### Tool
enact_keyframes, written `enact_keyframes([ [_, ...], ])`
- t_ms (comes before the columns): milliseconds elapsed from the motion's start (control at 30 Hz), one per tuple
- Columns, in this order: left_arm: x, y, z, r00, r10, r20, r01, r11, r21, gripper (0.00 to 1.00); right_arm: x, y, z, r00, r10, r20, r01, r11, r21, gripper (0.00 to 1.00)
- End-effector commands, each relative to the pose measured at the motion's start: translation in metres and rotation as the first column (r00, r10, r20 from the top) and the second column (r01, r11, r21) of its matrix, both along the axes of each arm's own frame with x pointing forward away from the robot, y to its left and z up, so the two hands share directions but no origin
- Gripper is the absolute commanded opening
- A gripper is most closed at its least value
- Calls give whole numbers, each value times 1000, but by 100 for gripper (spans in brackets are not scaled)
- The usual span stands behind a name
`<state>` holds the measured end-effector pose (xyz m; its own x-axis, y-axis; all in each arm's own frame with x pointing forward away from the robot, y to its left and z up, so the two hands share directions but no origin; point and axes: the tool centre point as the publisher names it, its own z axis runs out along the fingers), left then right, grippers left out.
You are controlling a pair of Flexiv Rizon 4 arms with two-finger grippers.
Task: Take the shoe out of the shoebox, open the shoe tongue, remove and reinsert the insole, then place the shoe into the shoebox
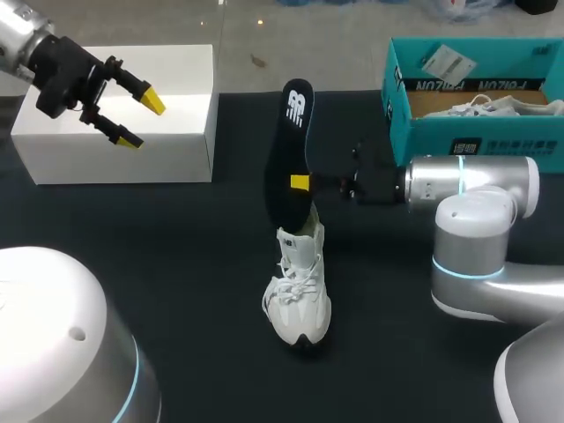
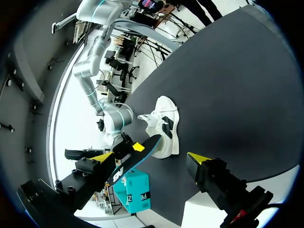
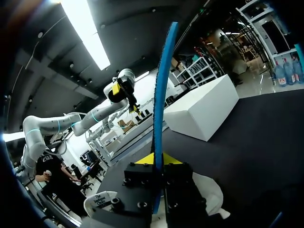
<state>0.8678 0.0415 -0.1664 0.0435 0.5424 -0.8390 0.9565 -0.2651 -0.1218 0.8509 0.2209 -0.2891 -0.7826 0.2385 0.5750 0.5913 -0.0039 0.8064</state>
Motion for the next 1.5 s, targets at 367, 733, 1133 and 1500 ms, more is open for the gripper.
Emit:
enact_keyframes([
  [367,1,0,1,1000,-2,0,2,1000,4,100,17,10,26,998,3,63,-3,1000,0,0],
  [733,1,0,1,1000,-2,0,2,1000,4,100,13,20,12,999,40,21,-39,999,-18,0],
  [1133,1,0,1,1000,-2,0,2,1000,4,100,-3,16,-1,999,40,-34,-41,999,-35,0],
  [1500,1,0,1,1000,-2,0,2,1000,4,100,-10,7,-1,998,30,-47,-32,998,-51,0],
])
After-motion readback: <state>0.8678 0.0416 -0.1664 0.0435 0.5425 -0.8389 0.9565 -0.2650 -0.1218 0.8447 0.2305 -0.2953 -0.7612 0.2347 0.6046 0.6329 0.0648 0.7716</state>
